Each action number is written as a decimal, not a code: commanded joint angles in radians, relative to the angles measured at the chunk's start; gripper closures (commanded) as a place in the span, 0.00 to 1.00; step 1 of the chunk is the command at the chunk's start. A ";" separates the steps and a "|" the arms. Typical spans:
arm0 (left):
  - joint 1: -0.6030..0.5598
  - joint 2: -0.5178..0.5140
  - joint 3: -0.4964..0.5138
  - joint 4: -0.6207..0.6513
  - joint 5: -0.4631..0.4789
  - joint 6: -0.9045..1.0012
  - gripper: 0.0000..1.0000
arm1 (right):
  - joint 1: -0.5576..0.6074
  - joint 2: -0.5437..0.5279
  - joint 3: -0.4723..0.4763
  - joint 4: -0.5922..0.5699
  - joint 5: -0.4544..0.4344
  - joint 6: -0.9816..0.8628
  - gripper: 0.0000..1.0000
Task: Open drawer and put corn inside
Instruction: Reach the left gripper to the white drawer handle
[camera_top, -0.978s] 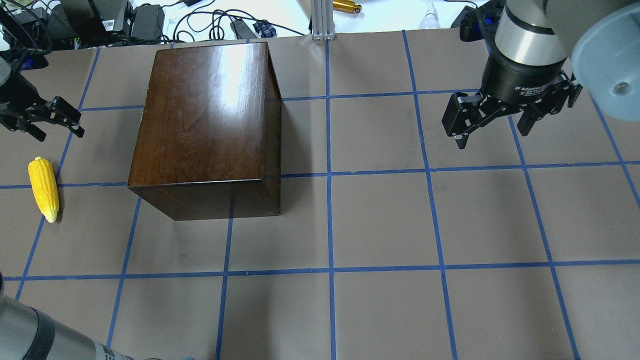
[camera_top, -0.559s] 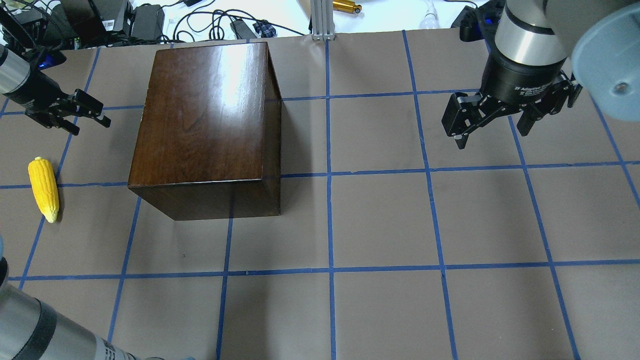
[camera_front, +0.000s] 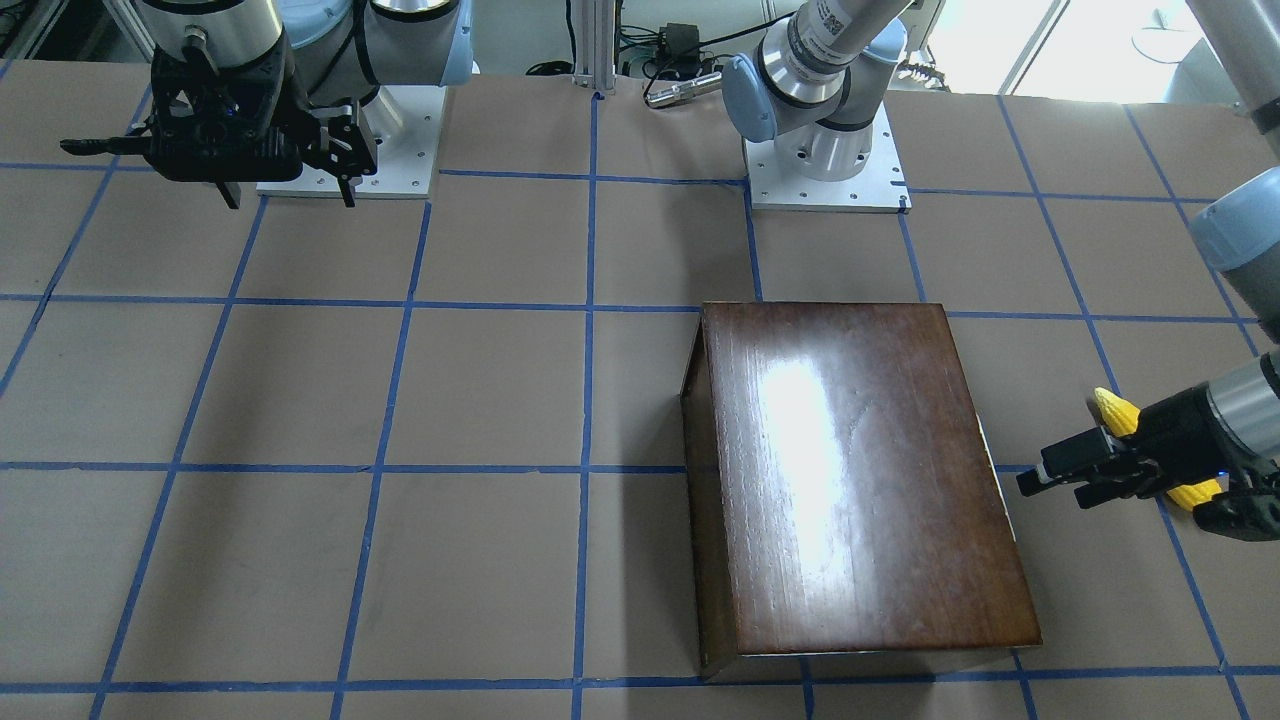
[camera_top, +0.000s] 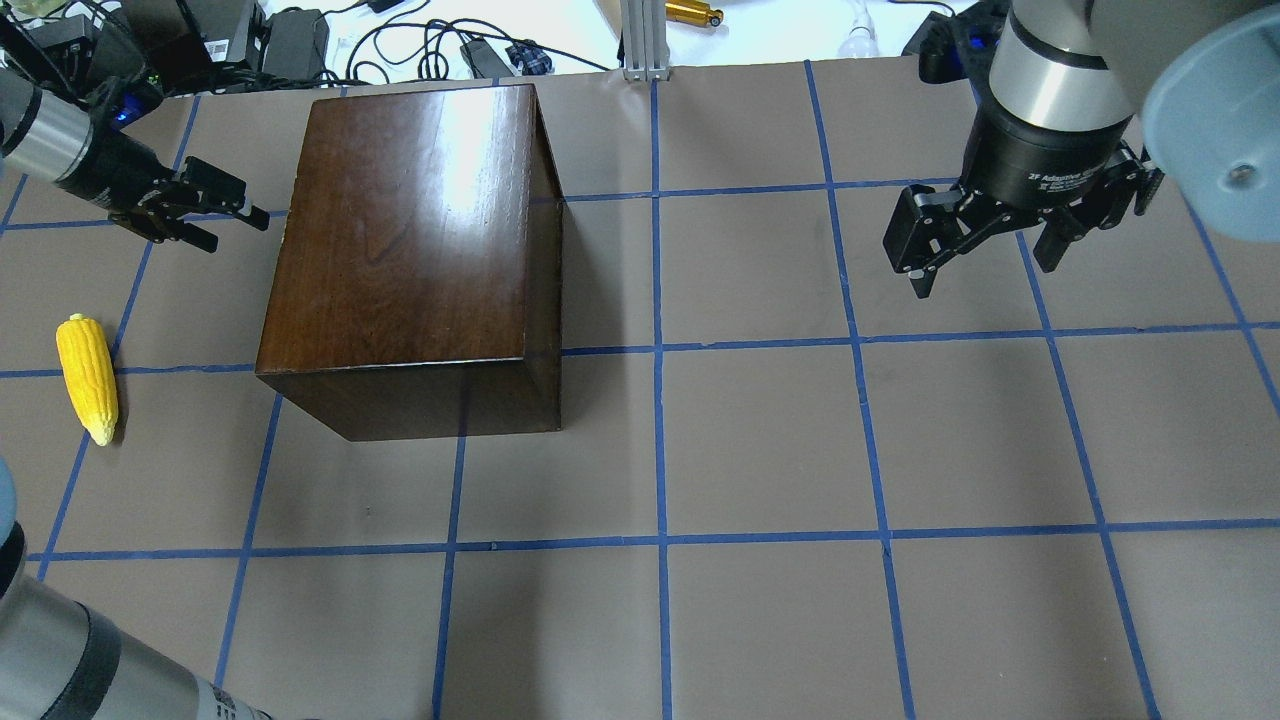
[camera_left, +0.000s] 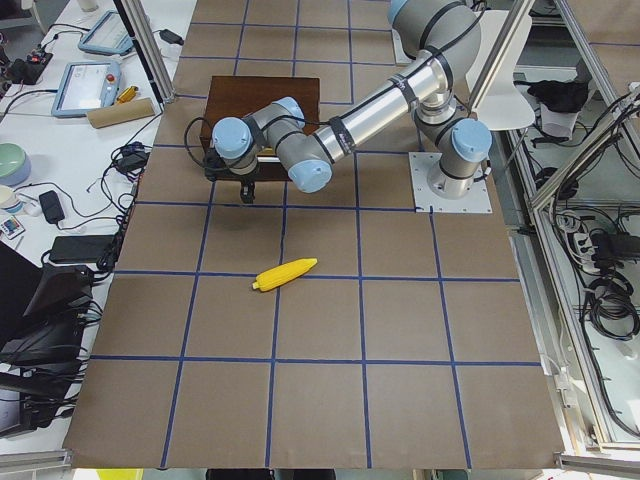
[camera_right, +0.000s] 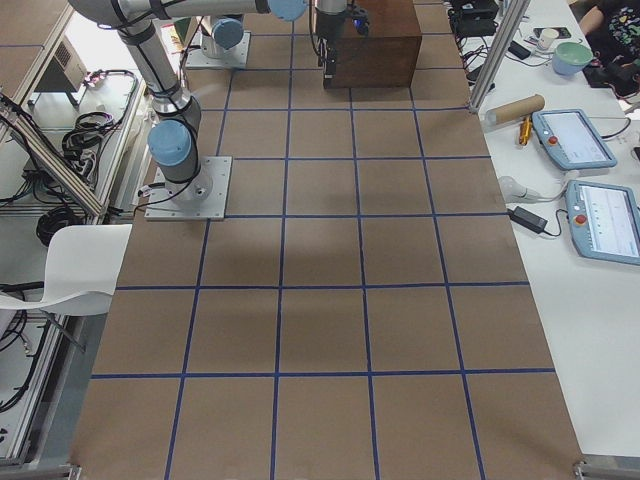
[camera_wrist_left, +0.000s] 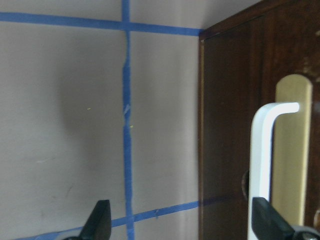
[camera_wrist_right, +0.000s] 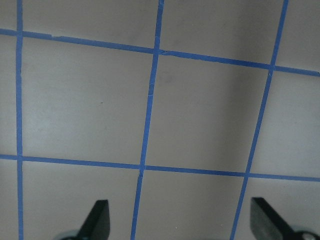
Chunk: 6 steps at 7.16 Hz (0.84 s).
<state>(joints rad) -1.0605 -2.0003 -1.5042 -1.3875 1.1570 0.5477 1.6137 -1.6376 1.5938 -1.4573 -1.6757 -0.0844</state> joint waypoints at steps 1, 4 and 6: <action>-0.016 -0.008 -0.022 -0.001 -0.026 -0.002 0.00 | 0.000 0.001 0.000 0.000 0.001 0.000 0.00; -0.016 -0.018 -0.025 0.001 -0.022 0.003 0.00 | 0.000 -0.001 0.000 0.000 0.001 0.000 0.00; -0.016 -0.038 -0.027 0.002 -0.022 0.002 0.00 | 0.000 -0.001 0.000 0.000 -0.001 0.000 0.00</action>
<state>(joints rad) -1.0769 -2.0268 -1.5296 -1.3860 1.1348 0.5502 1.6137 -1.6382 1.5938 -1.4573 -1.6754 -0.0843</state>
